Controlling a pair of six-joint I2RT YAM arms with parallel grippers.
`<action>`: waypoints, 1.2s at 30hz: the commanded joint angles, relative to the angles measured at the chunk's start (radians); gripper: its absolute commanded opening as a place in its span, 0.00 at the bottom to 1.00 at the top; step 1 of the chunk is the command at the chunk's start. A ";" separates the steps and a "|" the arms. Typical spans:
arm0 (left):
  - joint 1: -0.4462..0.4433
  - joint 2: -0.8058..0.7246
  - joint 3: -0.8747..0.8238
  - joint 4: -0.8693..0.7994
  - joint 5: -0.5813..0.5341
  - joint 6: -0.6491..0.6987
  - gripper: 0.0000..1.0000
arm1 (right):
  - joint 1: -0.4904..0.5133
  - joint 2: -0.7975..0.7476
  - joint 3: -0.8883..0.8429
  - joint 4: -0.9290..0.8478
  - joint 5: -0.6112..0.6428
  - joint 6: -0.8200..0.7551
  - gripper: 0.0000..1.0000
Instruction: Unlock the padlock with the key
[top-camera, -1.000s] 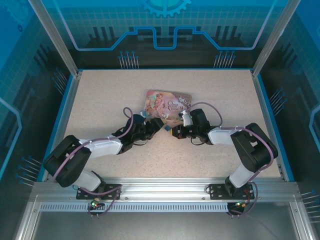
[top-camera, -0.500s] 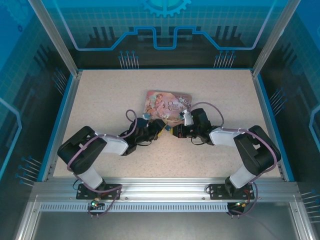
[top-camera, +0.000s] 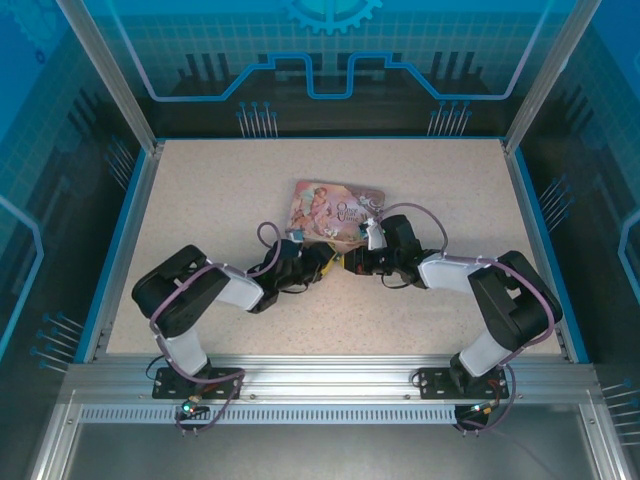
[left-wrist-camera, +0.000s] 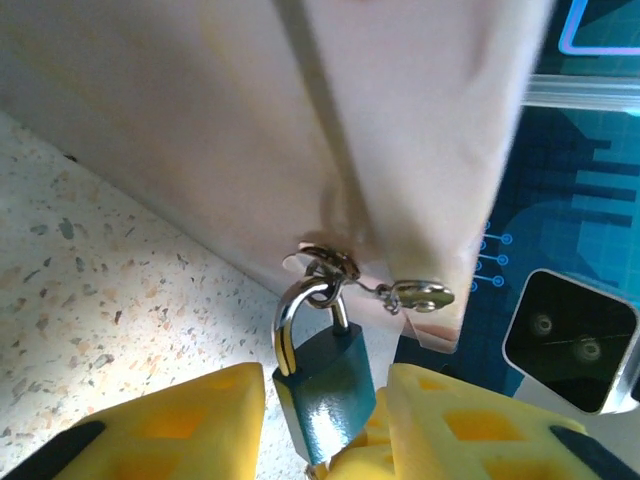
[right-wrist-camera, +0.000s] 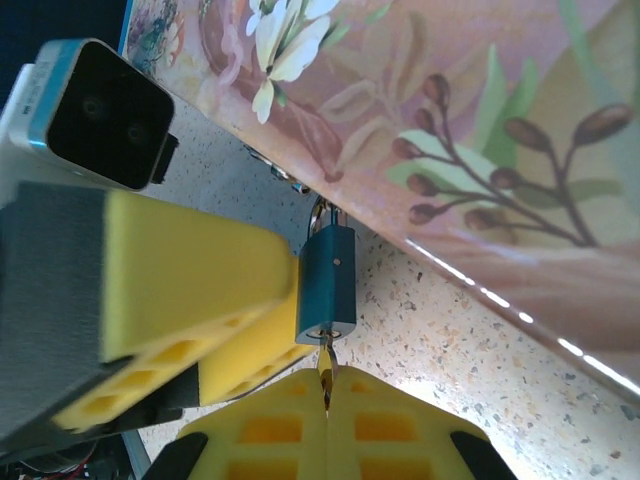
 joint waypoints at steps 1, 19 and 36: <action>-0.010 0.019 0.027 0.074 0.013 -0.020 0.31 | 0.006 -0.019 0.037 0.013 -0.029 0.006 0.00; -0.013 -0.054 0.049 -0.033 -0.025 0.024 0.02 | -0.002 -0.191 0.030 -0.224 0.102 -0.229 0.49; 0.007 -0.167 0.070 -0.183 -0.036 0.031 0.00 | 0.335 -0.495 -0.079 -0.091 0.918 -1.248 0.59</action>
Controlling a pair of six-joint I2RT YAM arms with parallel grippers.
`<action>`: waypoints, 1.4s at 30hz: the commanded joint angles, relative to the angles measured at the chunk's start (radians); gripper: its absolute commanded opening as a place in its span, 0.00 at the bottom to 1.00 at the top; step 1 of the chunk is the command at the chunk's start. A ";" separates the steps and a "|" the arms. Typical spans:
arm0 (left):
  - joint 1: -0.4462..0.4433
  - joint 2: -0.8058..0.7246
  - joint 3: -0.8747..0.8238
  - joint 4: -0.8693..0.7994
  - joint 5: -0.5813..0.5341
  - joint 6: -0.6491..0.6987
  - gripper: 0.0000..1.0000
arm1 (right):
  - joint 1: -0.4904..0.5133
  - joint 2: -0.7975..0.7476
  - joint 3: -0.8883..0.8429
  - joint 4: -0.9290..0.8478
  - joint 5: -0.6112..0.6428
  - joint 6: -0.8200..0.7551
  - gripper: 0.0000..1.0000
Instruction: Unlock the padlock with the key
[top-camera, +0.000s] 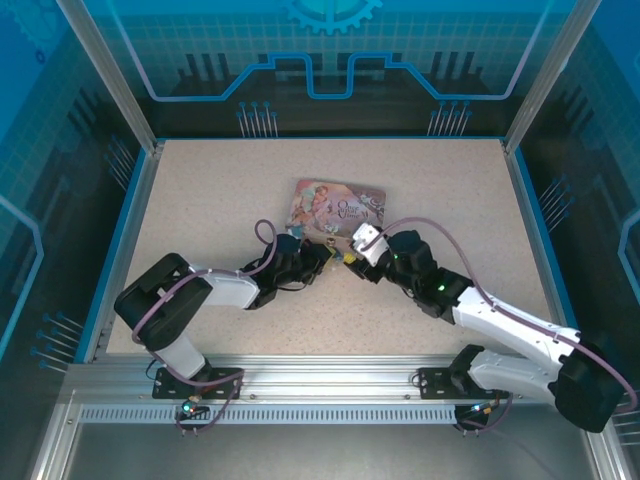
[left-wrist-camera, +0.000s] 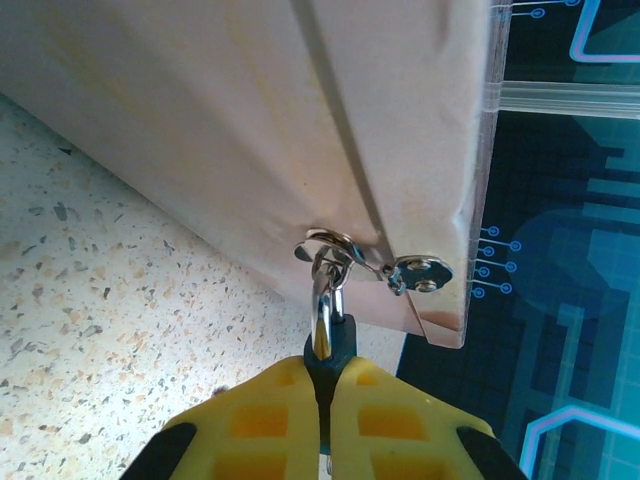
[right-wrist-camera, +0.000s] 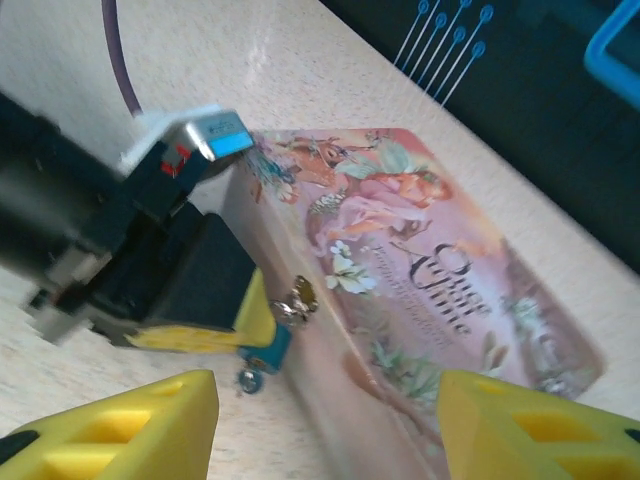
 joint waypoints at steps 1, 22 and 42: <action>0.008 -0.040 0.035 0.027 -0.012 0.013 0.00 | 0.070 0.045 -0.042 0.119 0.241 -0.317 0.59; 0.007 0.001 0.022 0.123 0.014 -0.057 0.00 | 0.193 0.367 -0.046 0.324 0.348 -0.538 0.48; 0.003 -0.031 0.029 0.077 0.013 -0.051 0.00 | 0.102 0.403 -0.060 0.398 0.249 -0.459 0.41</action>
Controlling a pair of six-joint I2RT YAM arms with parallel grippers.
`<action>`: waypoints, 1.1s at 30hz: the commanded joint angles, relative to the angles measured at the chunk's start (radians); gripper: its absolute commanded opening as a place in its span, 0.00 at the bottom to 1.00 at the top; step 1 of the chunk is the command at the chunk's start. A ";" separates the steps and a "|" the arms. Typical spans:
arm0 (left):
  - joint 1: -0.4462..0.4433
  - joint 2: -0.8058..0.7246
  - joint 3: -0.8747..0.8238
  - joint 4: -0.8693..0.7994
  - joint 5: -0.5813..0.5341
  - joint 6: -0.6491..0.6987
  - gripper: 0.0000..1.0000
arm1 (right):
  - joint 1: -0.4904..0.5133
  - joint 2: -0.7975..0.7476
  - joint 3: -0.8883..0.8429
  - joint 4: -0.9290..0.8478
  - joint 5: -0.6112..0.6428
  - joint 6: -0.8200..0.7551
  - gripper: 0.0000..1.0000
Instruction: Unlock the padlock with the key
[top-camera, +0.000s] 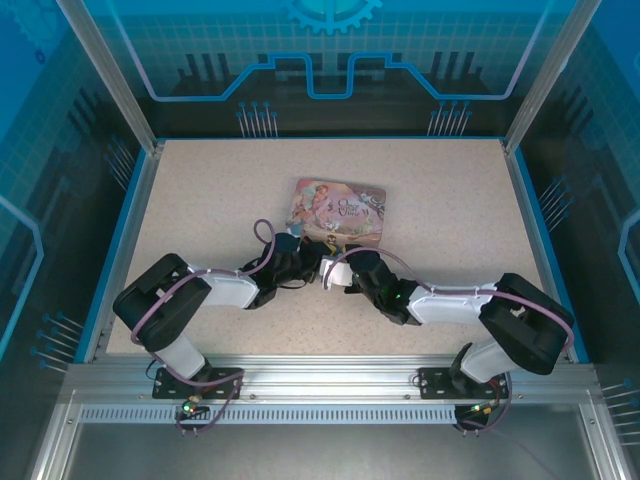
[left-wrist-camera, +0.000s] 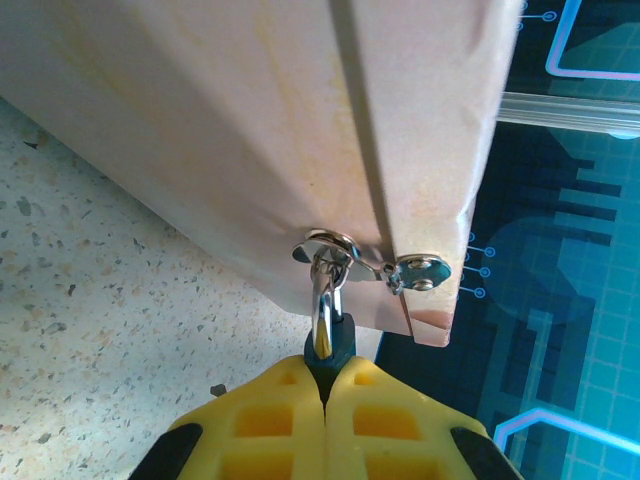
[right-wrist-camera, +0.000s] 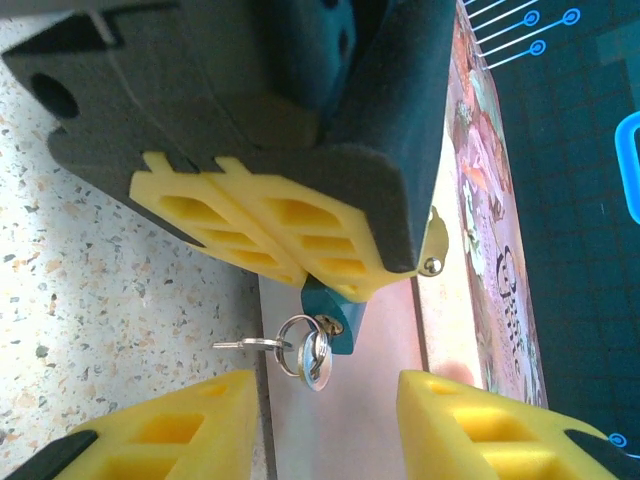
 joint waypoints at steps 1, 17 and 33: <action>0.003 -0.029 0.029 0.046 0.010 -0.002 0.00 | -0.006 0.012 0.008 0.053 -0.015 0.028 0.40; -0.006 -0.019 0.025 0.063 0.009 -0.015 0.00 | -0.027 0.050 0.035 0.069 -0.034 0.049 0.25; -0.007 -0.009 0.019 0.080 0.008 -0.025 0.00 | -0.027 0.049 0.062 0.012 -0.047 0.122 0.02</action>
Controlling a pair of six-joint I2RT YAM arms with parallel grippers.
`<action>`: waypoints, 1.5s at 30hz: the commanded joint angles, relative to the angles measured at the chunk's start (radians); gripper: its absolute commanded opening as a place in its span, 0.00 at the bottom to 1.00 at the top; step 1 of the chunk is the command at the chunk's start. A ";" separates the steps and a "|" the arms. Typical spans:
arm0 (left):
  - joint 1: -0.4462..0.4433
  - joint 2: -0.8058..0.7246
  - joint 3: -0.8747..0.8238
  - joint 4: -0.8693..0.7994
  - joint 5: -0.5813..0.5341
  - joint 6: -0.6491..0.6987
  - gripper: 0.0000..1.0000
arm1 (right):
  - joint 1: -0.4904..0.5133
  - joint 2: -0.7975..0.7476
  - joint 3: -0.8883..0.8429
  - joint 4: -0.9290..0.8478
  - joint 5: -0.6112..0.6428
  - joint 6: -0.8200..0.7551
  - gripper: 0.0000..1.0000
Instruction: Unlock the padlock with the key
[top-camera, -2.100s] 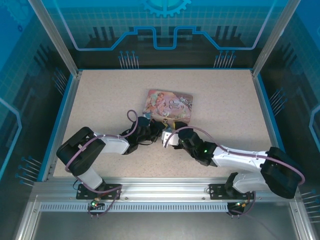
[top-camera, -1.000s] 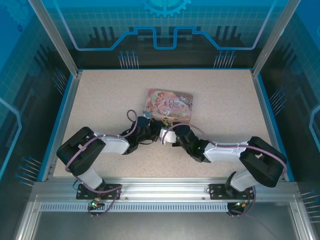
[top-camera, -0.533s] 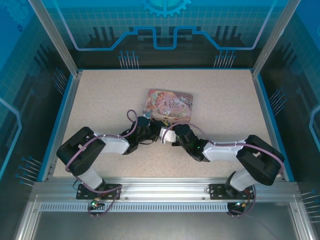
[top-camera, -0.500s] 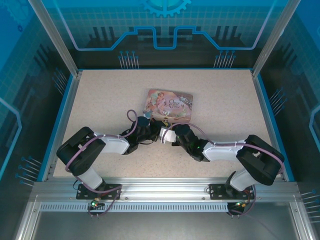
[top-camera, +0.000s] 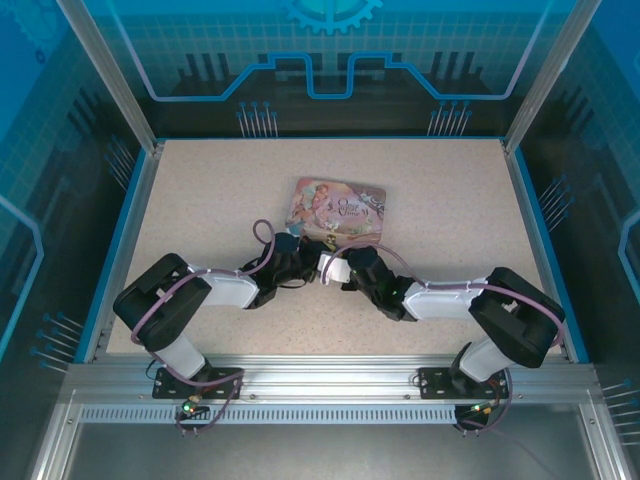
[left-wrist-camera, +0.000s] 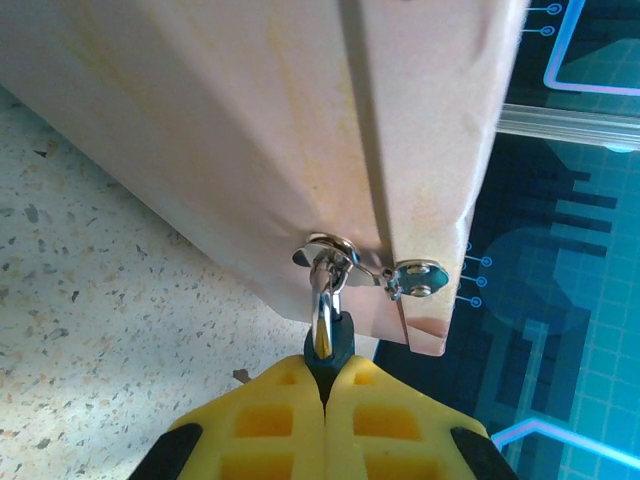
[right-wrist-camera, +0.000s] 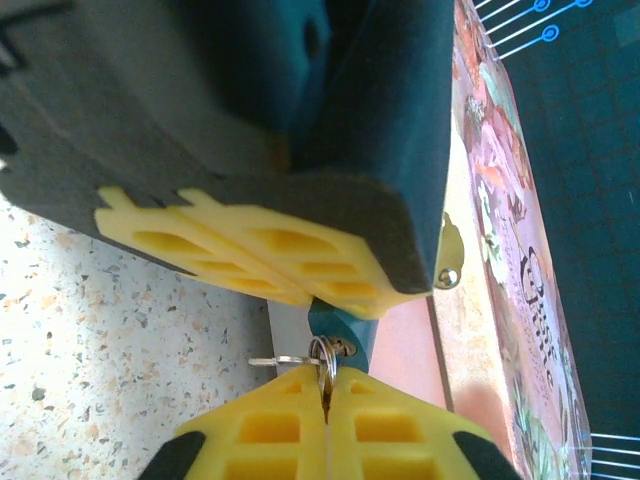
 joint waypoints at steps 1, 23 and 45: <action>-0.007 -0.009 0.019 0.082 0.020 -0.004 0.00 | -0.008 -0.014 0.034 -0.019 -0.014 0.060 0.00; -0.019 0.044 0.053 0.117 0.008 -0.023 0.00 | -0.099 -0.108 0.065 -0.248 -0.194 0.781 0.00; 0.035 0.036 -0.038 0.005 -0.024 0.052 0.00 | -0.397 -0.315 0.059 -0.530 -0.634 0.806 0.61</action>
